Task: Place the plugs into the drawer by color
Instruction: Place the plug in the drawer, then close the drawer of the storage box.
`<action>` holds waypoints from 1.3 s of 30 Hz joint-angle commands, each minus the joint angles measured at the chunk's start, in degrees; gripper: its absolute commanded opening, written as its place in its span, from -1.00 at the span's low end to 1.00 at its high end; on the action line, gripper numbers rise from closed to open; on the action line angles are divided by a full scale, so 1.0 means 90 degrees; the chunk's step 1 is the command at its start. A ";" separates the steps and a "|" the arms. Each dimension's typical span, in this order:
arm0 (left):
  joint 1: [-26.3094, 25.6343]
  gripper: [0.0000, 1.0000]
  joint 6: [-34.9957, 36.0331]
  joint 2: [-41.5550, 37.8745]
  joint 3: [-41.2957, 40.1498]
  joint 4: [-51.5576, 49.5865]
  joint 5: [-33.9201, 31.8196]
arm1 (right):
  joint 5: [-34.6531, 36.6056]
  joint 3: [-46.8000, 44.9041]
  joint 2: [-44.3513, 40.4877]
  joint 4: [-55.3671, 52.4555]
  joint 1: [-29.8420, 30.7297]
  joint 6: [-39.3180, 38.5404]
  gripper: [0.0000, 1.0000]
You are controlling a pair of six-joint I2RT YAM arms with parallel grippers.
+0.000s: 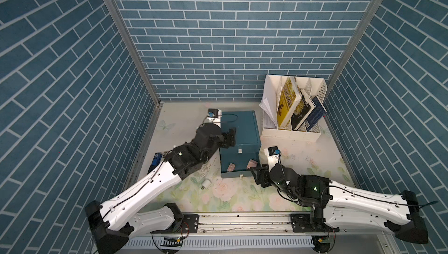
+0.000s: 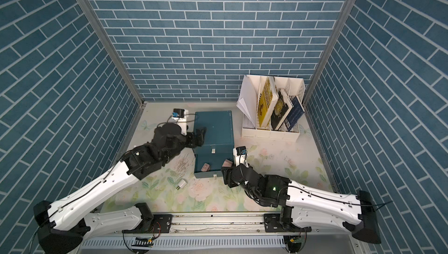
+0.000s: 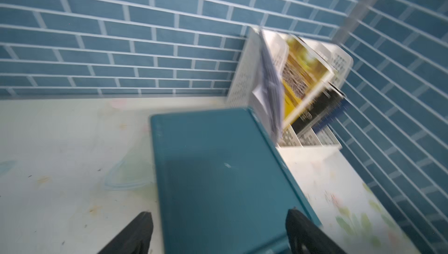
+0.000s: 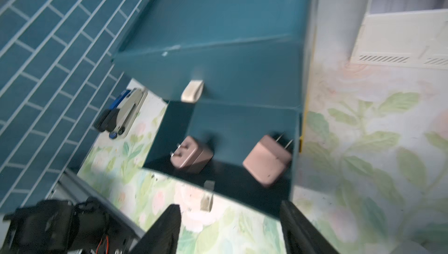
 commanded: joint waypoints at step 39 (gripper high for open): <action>0.1293 0.47 0.0539 0.0647 -0.1202 0.0362 0.1709 | 0.0614 0.2186 0.3747 -0.0948 -0.0373 0.1976 -0.50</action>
